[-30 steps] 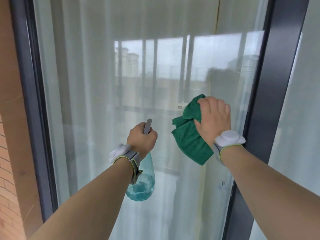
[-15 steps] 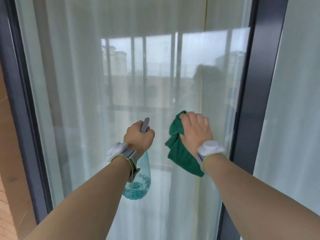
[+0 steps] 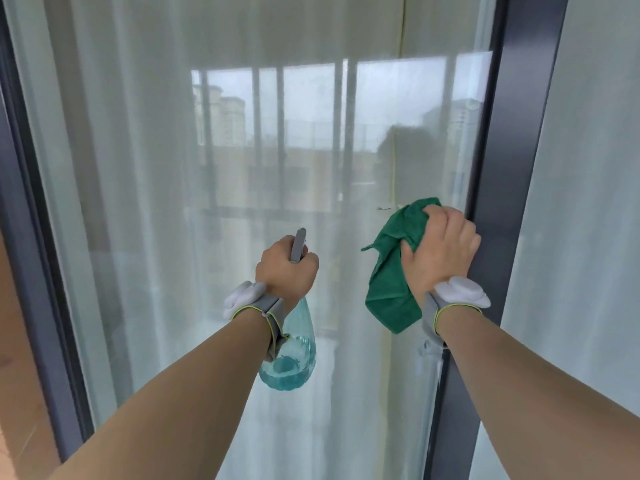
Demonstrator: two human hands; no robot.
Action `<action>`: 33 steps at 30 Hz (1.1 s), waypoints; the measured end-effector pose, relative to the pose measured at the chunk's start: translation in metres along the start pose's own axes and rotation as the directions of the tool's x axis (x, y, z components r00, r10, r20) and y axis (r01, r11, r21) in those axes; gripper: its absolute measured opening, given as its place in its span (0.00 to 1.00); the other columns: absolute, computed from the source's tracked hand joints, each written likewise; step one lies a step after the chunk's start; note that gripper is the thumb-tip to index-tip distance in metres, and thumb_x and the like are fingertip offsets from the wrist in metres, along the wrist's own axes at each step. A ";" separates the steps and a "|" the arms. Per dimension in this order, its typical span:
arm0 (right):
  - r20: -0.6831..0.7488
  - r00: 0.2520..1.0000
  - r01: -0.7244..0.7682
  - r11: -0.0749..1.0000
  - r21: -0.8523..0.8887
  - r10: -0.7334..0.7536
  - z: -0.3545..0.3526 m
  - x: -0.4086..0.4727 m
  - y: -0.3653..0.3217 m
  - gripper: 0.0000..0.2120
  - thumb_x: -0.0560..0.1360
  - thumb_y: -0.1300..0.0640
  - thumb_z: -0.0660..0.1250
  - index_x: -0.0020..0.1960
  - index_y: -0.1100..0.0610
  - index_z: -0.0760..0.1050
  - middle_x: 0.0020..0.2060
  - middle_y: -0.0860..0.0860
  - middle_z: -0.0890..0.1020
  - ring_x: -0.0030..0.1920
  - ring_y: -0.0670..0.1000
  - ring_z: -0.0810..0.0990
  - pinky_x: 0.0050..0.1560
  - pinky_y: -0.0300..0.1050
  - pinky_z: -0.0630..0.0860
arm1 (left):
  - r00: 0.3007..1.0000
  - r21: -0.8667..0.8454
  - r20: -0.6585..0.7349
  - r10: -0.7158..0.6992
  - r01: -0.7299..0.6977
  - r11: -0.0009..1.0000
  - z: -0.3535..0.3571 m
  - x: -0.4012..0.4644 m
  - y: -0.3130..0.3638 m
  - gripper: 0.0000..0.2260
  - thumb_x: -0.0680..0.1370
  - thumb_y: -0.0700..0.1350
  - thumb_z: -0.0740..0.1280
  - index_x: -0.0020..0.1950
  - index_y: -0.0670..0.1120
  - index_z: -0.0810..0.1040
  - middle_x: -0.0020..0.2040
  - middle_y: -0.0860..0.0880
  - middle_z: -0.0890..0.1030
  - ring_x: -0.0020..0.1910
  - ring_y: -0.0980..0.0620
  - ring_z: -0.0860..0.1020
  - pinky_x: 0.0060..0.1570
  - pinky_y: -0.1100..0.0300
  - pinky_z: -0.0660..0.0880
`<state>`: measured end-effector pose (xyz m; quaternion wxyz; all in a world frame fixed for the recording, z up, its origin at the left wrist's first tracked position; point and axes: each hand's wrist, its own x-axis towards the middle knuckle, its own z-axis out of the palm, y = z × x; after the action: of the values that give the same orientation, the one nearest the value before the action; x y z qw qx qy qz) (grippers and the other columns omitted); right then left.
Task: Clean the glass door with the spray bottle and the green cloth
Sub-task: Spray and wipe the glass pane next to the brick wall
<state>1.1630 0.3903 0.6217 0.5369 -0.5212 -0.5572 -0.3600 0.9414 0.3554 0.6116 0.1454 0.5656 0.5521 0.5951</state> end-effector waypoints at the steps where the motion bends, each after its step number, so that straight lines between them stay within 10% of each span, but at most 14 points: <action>1: 0.000 1.000 0.007 1.000 -0.007 -0.007 0.001 -0.001 -0.005 0.28 0.63 0.56 0.74 0.59 0.58 0.69 0.53 0.58 0.75 0.49 0.58 0.68 0.48 0.51 0.61 | 1.000 -0.003 -0.020 -0.008 0.008 1.000 -0.003 0.002 -0.001 0.06 0.65 0.49 0.61 0.36 0.48 0.71 0.32 0.52 0.72 0.32 0.45 0.68 0.36 0.53 0.68; 11: 0.194 0.848 0.449 0.864 0.229 -0.493 0.041 -0.056 -0.137 0.24 0.62 0.55 0.74 0.57 0.56 0.73 0.48 0.53 0.76 0.45 0.57 0.72 0.45 0.50 0.64 | 0.960 0.259 -0.279 -0.009 0.084 0.962 -0.075 0.028 -0.013 0.05 0.75 0.46 0.64 0.40 0.45 0.73 0.35 0.48 0.76 0.33 0.44 0.72 0.35 0.55 0.67; 33: 0.048 0.961 0.274 0.962 -0.011 -0.274 -0.001 -0.003 0.024 0.25 0.67 0.53 0.68 0.62 0.59 0.67 0.54 0.59 0.75 0.49 0.58 0.66 0.49 0.51 0.61 | 0.971 0.168 -0.193 -0.140 0.174 0.970 -0.009 0.028 -0.007 0.07 0.75 0.46 0.61 0.46 0.44 0.75 0.40 0.46 0.78 0.33 0.43 0.74 0.39 0.51 0.75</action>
<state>1.1864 0.3931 0.6148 0.4645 -0.4519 -0.6329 -0.4237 0.9222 0.3759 0.6229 0.0888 0.4749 0.6588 0.5767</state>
